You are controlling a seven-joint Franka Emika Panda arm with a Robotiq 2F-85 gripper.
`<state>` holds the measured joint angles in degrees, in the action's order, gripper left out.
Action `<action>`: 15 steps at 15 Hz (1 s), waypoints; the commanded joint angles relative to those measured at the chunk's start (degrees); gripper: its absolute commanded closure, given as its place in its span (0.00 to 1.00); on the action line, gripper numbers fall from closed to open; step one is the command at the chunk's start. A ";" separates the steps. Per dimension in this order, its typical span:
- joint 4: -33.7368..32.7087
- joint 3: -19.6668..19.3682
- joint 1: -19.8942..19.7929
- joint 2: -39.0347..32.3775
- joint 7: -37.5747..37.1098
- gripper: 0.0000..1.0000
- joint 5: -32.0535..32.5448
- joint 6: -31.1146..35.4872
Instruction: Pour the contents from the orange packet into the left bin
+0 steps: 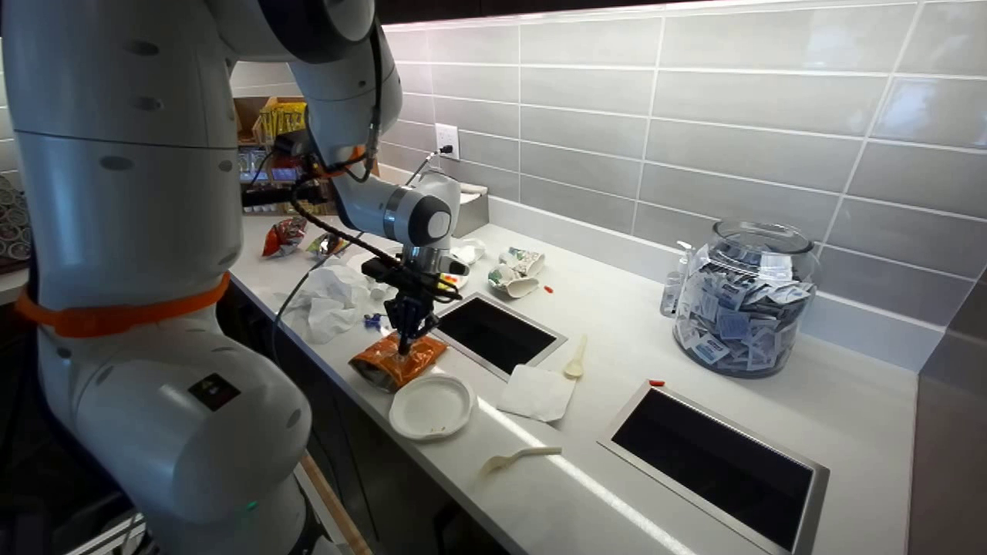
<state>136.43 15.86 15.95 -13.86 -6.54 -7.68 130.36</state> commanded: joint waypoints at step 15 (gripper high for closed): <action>2.00 0.73 -0.14 9.85 2.21 1.00 -2.89 0.83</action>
<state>136.63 16.33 15.80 -6.59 -5.42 -8.88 131.64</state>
